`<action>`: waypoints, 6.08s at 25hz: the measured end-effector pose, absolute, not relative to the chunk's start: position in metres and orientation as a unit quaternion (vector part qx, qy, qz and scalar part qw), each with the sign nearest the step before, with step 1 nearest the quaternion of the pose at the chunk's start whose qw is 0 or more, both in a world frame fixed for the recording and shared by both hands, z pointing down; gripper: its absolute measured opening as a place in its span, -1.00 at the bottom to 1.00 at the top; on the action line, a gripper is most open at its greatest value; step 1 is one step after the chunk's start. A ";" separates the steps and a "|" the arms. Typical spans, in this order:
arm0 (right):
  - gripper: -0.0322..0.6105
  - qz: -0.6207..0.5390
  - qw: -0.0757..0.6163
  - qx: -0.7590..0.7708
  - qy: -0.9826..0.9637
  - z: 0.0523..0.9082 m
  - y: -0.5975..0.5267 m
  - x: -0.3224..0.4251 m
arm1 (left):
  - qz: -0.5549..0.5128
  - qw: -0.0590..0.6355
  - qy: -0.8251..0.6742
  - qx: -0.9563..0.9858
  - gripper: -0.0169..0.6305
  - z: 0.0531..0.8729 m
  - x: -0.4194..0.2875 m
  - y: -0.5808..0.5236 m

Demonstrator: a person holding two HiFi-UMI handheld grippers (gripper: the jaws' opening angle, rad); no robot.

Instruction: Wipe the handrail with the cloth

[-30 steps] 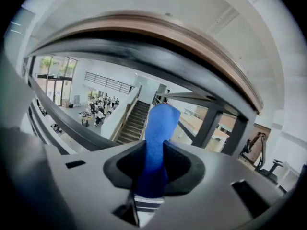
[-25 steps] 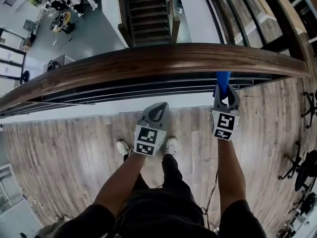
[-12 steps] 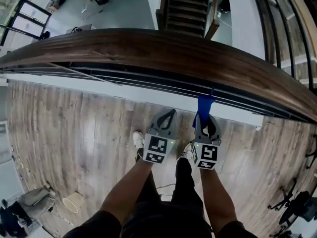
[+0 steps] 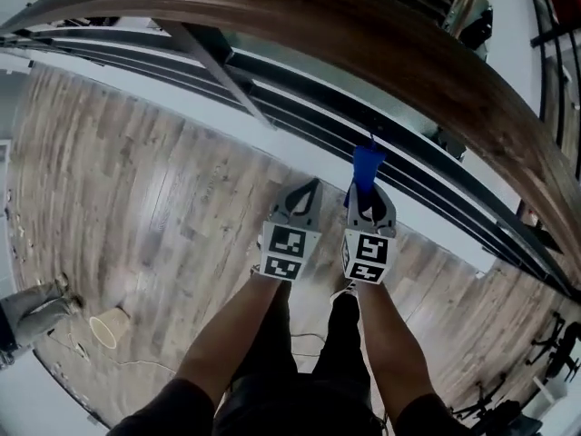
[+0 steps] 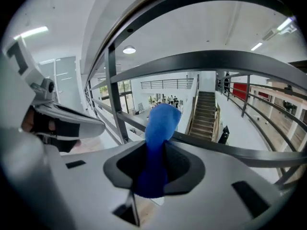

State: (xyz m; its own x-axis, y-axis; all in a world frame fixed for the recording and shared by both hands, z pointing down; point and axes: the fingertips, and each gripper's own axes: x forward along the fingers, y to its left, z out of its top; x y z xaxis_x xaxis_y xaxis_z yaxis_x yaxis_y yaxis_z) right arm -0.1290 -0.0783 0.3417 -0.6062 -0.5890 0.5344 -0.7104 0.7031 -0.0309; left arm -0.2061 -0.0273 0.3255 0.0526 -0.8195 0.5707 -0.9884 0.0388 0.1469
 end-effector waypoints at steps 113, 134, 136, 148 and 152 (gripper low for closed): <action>-0.57 0.183 0.301 0.588 -0.728 0.354 -0.253 0.526 | 0.209 0.243 -0.486 0.813 -0.93 0.318 0.343 -0.155; -0.57 0.171 0.350 0.637 -0.665 0.358 -0.283 0.733 | 0.225 0.213 -0.447 0.839 -0.93 0.329 0.431 -0.152; -0.57 0.163 0.356 0.644 -0.657 0.354 -0.289 0.747 | 0.227 0.215 -0.451 0.836 -0.93 0.338 0.423 -0.149; -0.58 0.150 0.227 0.727 -0.630 0.355 -0.290 0.732 | 0.200 0.286 -0.495 0.795 -0.93 0.412 0.282 -0.116; -0.58 0.151 0.129 0.692 -0.694 0.347 -0.261 0.627 | 0.194 0.294 -0.527 0.774 -0.93 0.431 0.211 -0.092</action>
State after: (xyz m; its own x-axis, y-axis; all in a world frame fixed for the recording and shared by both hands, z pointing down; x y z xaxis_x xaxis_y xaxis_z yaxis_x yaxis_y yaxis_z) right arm 0.6270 -0.2607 0.3471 -0.0100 -0.9215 0.3884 -0.9995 -0.0025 -0.0317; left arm 0.2109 -0.0916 0.4307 0.3695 -0.7009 0.6101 -0.9292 -0.2720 0.2503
